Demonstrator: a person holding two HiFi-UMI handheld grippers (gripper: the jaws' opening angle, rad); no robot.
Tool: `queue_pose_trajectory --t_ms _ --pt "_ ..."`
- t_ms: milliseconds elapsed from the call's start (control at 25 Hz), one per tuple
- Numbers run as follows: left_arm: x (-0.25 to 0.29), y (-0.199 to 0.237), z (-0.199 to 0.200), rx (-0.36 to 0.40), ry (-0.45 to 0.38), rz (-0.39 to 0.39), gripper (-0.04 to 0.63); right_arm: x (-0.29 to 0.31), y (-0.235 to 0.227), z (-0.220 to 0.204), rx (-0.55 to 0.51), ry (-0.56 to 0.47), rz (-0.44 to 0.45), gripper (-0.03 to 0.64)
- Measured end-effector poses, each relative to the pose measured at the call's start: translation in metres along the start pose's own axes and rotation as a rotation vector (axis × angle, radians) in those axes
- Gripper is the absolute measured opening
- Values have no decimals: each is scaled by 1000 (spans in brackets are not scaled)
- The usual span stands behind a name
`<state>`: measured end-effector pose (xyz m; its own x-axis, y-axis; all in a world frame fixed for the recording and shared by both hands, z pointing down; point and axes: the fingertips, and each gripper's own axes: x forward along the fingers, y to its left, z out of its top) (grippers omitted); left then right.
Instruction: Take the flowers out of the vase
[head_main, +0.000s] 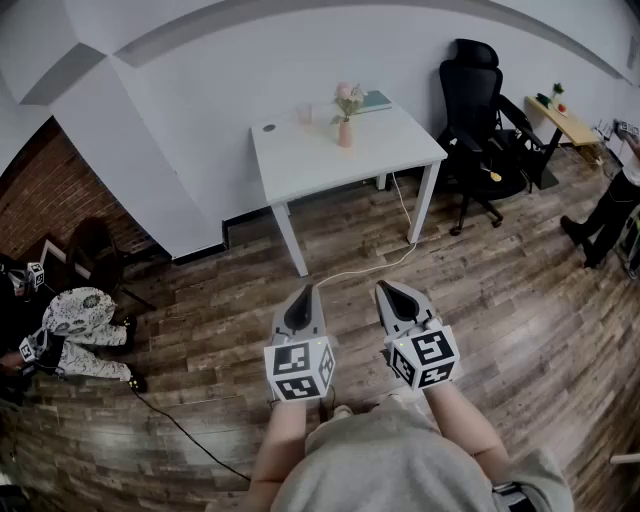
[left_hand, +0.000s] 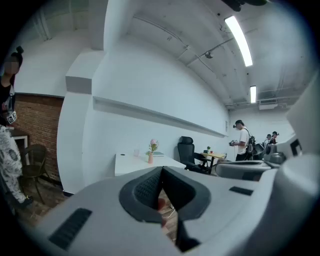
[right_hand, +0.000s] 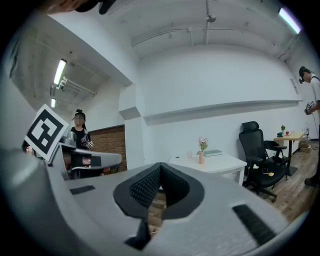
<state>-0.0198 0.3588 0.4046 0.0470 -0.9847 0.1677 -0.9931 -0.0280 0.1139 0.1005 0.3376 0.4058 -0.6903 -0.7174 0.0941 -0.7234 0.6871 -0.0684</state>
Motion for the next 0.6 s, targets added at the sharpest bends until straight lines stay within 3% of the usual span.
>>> queue_pose_trajectory --t_ms 600 --pt "14 32 -1 24 21 -45 8 38 19 -1 31 6 -17 -2"
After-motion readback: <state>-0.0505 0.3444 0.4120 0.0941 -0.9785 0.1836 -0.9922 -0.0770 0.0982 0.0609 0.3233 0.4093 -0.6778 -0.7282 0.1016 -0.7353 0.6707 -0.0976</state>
